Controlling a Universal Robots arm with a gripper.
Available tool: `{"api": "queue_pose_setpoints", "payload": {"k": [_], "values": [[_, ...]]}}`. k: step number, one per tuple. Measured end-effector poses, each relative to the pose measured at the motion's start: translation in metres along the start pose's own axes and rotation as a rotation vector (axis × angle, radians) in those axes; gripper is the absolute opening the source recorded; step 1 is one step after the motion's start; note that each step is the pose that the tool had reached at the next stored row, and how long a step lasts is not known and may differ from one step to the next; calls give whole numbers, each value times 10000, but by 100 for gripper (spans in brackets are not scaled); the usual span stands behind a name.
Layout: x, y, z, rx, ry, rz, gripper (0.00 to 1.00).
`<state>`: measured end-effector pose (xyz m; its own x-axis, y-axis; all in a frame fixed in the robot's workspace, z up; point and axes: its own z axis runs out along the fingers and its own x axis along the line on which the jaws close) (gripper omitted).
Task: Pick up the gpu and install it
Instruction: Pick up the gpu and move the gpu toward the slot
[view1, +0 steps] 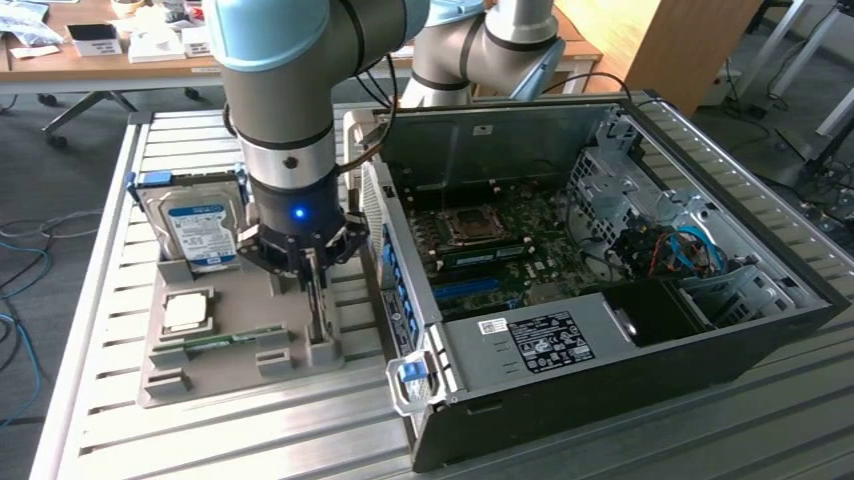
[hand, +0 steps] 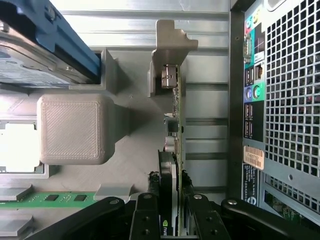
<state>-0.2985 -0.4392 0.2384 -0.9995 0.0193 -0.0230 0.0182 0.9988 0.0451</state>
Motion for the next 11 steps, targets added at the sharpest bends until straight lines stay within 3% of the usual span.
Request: {"api": "queue_pose_setpoints", "payload": {"k": [11], "values": [[-7,12,-271,-3,0,0,27]]}}
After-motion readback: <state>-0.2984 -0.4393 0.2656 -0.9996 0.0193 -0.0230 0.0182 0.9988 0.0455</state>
